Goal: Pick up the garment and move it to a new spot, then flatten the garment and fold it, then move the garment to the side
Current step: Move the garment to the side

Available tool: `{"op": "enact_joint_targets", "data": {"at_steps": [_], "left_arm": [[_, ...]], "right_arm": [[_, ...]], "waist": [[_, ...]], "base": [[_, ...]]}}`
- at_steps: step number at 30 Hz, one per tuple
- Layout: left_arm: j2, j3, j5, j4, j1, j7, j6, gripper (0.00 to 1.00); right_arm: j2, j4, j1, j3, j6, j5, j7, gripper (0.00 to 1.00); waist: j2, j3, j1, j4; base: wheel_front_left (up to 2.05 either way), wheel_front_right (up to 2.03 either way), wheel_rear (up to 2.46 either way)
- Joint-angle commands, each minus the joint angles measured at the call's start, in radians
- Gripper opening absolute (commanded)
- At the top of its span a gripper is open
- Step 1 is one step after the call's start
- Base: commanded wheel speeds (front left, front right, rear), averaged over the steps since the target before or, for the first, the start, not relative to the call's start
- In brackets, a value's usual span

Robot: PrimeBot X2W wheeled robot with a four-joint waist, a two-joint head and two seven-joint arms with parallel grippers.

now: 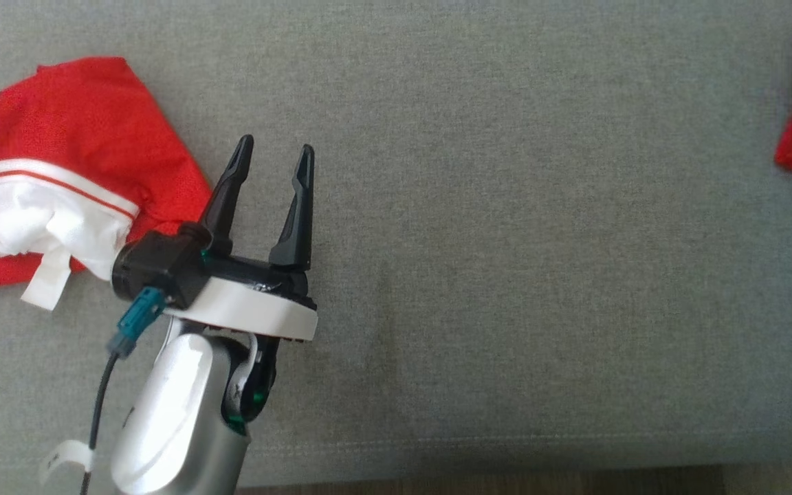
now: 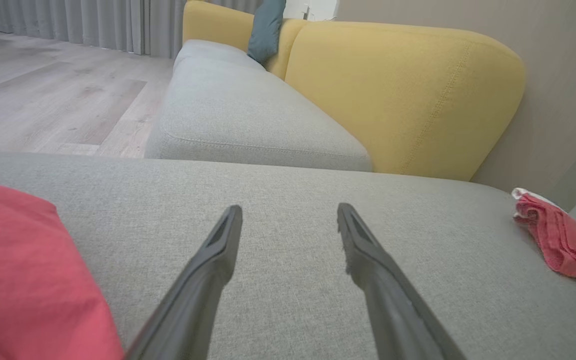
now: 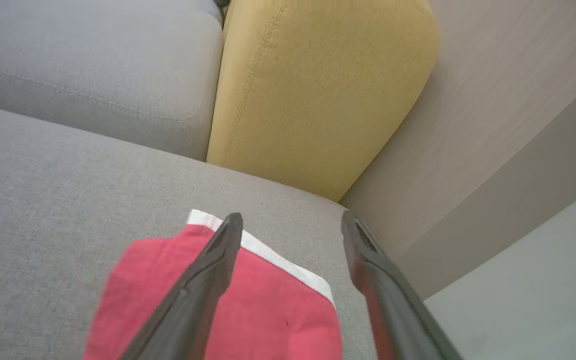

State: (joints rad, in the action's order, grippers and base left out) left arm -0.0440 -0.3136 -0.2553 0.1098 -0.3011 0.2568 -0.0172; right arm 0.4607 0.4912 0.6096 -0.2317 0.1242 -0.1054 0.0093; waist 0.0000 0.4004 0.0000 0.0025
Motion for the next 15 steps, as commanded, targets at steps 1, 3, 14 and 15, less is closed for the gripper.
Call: {"op": "enact_joint_targets", "data": {"at_steps": [1, 3, 14, 15], "left_arm": [[-0.006, 0.025, 0.004, -0.025, -0.029, 0.005, 0.004, 1.0], [-0.006, 0.024, -0.001, -0.025, -0.026, 0.005, 0.007, 1.0], [-0.006, 0.042, -0.017, -0.029, 0.015, 0.005, 0.028, 1.0], [-0.006, 0.046, -0.017, -0.029, 0.02, 0.005, 0.029, 1.0]], "right_arm": [[0.006, -0.04, 0.011, 0.008, 0.007, 0.0, -0.017, 1.0], [-0.016, -0.053, 0.009, 0.013, 0.007, 0.001, -0.032, 1.0], [-0.214, -0.161, -0.044, 0.128, 0.007, 0.064, -0.138, 1.0], [-0.238, -0.174, -0.057, 0.137, 0.007, 0.071, -0.146, 1.0]], "waist": [[0.0, -0.013, 0.0, -0.001], [0.0, -0.029, 0.0, -0.003], [0.0, -0.15, 0.0, -0.021], [0.0, -0.16, 0.0, -0.022]], "base": [[0.0, 0.0, 0.0], [0.0, 0.0, 0.0], [0.0, 0.0, 0.0], [0.0, 0.0, 0.0]]}}
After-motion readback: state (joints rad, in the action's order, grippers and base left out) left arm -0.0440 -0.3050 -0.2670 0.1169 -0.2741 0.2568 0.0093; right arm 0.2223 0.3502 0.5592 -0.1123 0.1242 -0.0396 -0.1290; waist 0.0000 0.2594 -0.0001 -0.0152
